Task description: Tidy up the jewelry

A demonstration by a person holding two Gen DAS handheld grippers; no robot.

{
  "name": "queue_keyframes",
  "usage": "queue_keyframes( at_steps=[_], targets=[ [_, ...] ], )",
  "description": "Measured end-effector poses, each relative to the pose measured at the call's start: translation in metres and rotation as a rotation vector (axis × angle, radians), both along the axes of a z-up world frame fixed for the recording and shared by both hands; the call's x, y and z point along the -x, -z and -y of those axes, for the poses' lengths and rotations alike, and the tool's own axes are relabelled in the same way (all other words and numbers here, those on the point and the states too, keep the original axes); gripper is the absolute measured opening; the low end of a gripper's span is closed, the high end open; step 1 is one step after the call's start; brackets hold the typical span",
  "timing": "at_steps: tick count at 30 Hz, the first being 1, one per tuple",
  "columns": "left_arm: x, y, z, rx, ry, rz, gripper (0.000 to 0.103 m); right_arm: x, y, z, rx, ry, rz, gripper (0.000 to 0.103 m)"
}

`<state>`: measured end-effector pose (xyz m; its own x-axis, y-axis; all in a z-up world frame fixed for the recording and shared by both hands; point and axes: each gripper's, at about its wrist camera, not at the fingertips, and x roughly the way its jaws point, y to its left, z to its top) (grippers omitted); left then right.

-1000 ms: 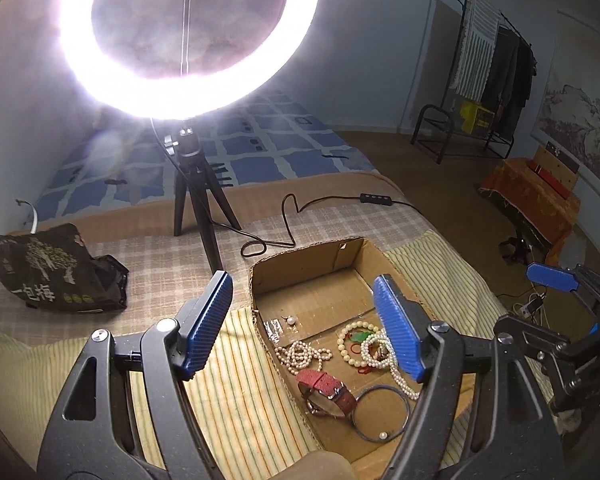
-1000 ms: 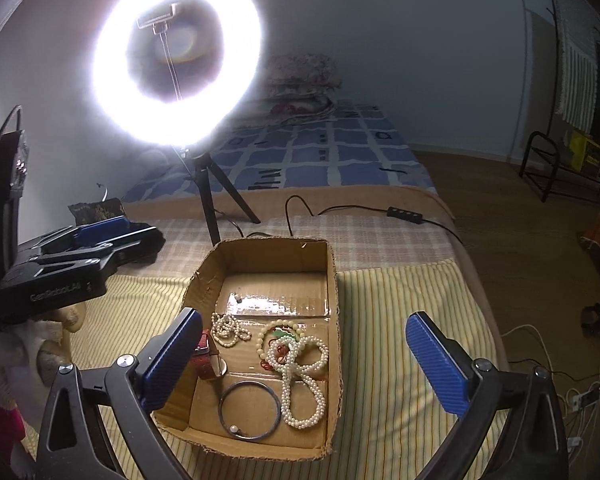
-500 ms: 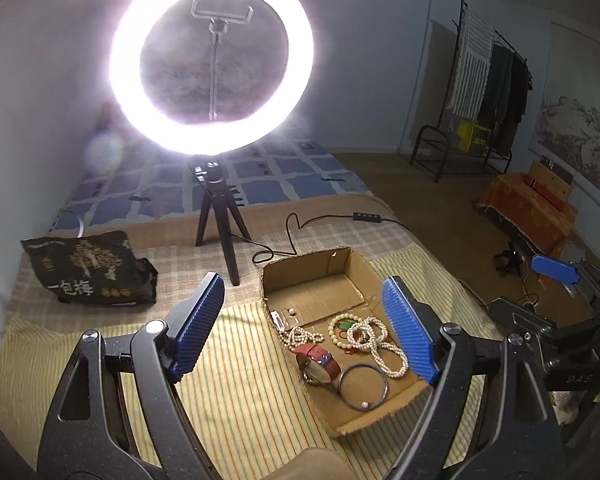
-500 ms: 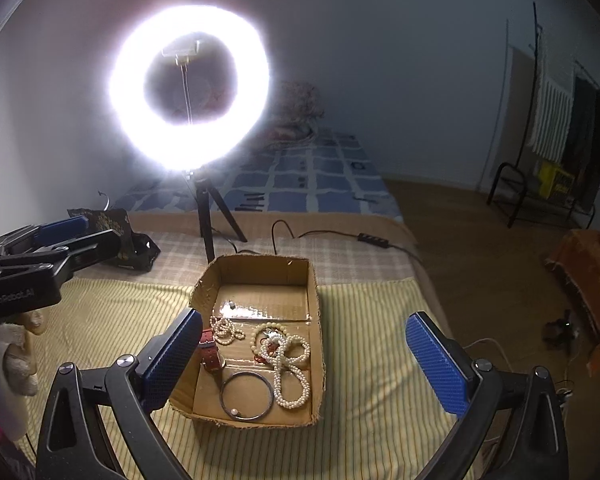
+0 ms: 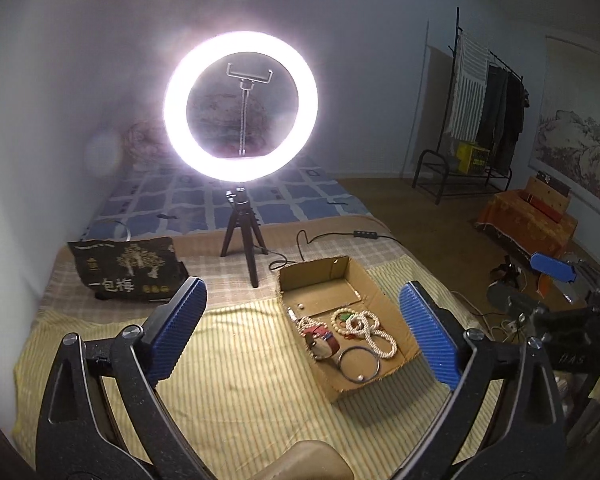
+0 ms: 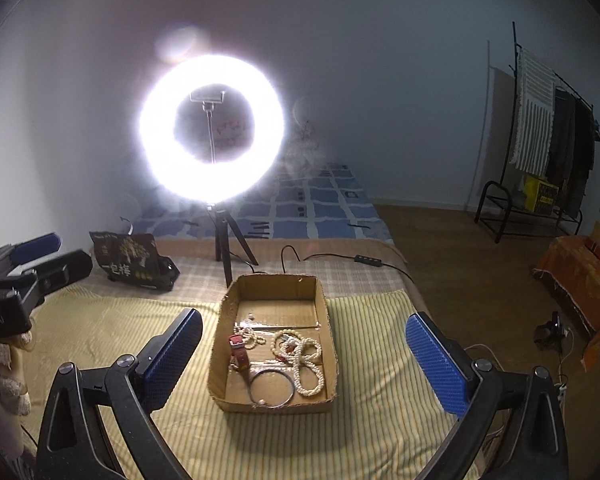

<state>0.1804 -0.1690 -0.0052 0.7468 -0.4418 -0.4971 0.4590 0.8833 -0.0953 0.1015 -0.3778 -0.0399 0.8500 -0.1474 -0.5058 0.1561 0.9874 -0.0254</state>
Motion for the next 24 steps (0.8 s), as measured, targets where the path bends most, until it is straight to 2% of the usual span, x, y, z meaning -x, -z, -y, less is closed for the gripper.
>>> queue_keyframes(
  at_steps=[11,24],
  targets=[
    [0.034,0.008,-0.022,-0.023,-0.022,0.022,0.099,0.033,0.0,-0.016,0.027,0.016,0.053,0.103],
    [0.044,0.021,-0.026,-0.069,-0.036,0.023,0.103,0.038,0.02,-0.027,0.074,0.042,0.079,0.103]
  ],
)
